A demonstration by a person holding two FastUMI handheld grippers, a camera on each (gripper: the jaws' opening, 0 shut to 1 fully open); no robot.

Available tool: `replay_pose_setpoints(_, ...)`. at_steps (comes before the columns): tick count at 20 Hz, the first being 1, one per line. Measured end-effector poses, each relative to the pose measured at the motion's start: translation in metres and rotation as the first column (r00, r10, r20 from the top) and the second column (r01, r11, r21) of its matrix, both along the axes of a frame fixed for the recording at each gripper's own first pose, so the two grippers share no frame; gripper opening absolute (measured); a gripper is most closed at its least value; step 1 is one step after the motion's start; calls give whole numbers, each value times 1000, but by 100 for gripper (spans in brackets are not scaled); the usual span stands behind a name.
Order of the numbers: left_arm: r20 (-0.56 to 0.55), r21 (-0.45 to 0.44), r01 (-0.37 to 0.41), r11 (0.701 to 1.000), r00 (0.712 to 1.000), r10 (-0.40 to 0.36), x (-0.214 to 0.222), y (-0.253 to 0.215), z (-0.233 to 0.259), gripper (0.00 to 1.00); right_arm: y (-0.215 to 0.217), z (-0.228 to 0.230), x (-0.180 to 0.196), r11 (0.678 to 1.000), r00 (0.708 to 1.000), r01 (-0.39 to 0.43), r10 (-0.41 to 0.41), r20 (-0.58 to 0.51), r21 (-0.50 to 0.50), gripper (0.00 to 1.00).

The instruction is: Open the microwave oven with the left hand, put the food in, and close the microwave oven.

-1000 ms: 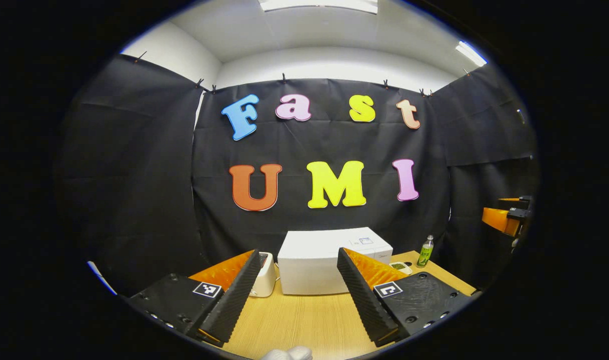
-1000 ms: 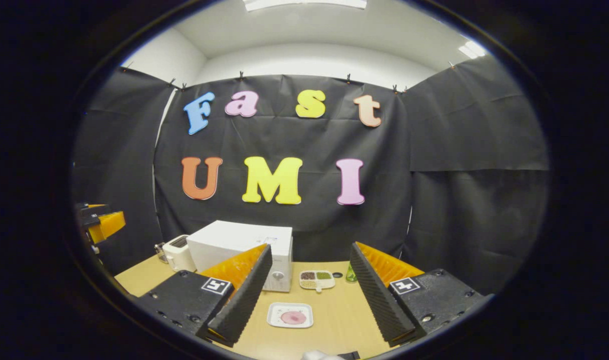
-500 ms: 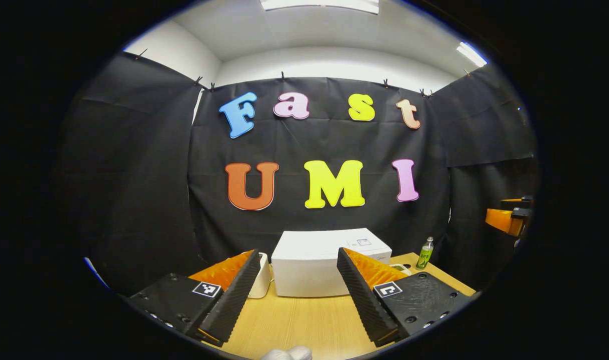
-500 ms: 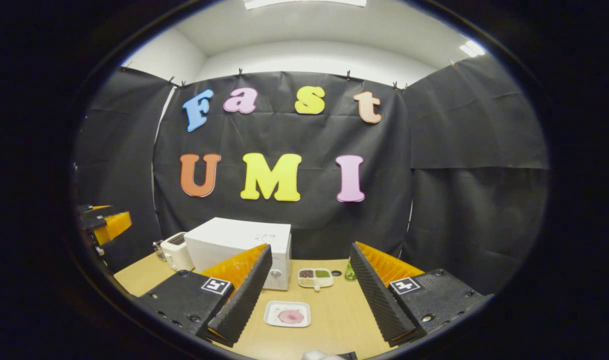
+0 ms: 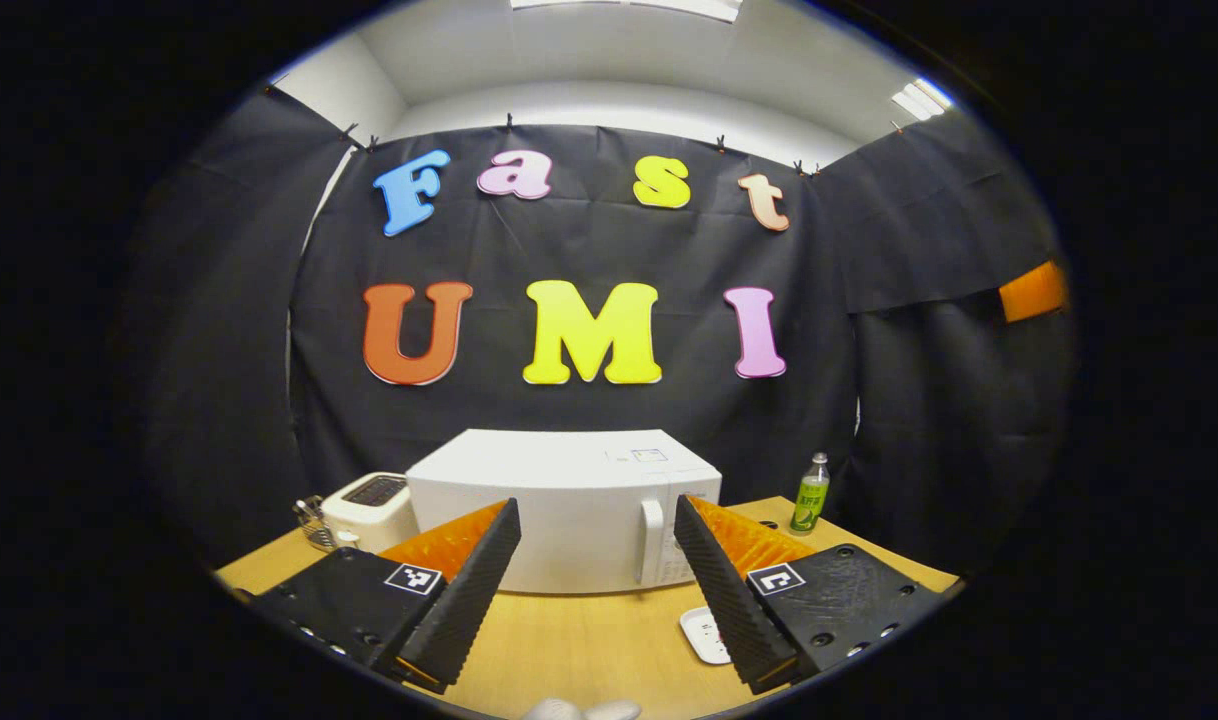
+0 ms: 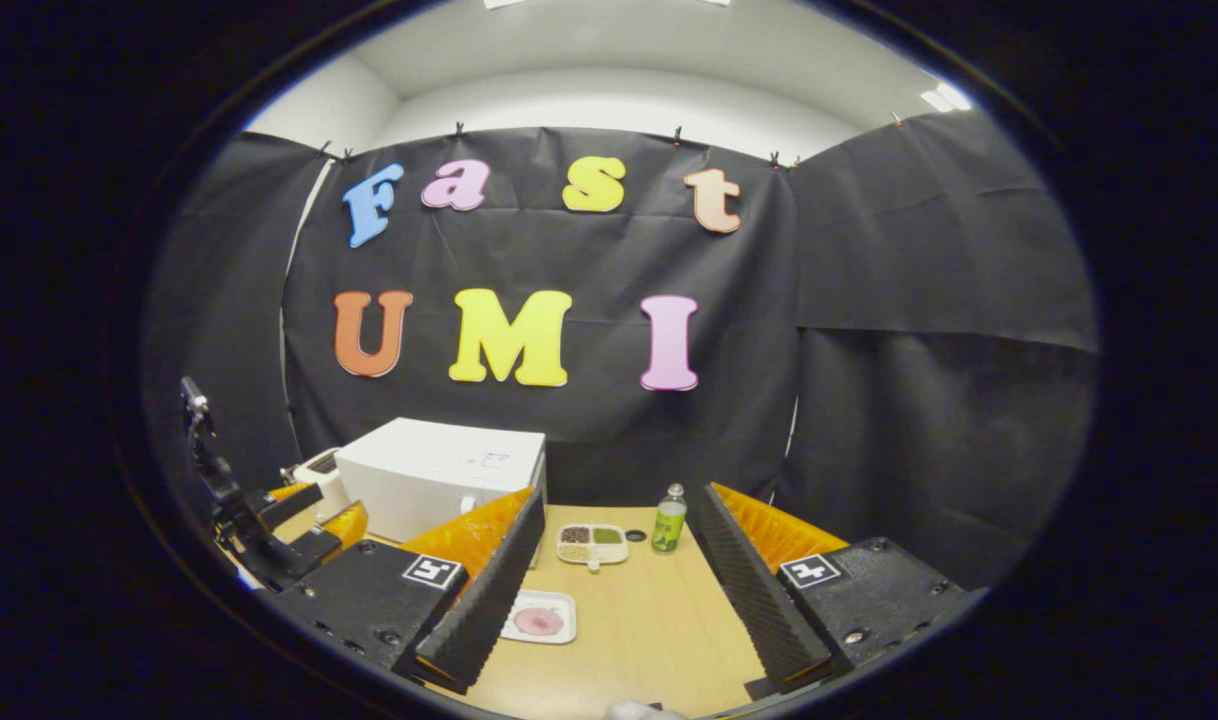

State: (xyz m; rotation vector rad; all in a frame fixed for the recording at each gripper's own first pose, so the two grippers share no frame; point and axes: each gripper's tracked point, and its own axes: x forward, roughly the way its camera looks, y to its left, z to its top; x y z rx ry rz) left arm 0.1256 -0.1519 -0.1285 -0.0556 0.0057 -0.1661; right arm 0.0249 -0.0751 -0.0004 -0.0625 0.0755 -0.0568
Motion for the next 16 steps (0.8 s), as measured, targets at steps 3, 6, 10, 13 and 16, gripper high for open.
replay_pose_setpoints(3,-56,46,0,999,998,2,34,-25,-42,95,-21,-1,4,998,999,27,-28,-16,-51,100)
replay_pose_setpoints(6,-77,37,-12,999,997,15,74,-44,-68,95,-37,-4,11,998,998,47,-49,-31,-52,93)
replay_pose_setpoints(10,-77,50,-26,998,997,30,132,-60,-93,86,-45,-15,23,998,998,50,-51,-45,-26,100)
replay_pose_setpoints(13,-106,71,-30,997,994,38,161,-67,-114,94,-51,-27,23,999,996,48,-49,-76,-10,100)
replay_pose_setpoints(16,-134,54,-18,998,991,25,176,-74,-127,82,-67,-35,21,997,993,74,-75,-96,-16,93)
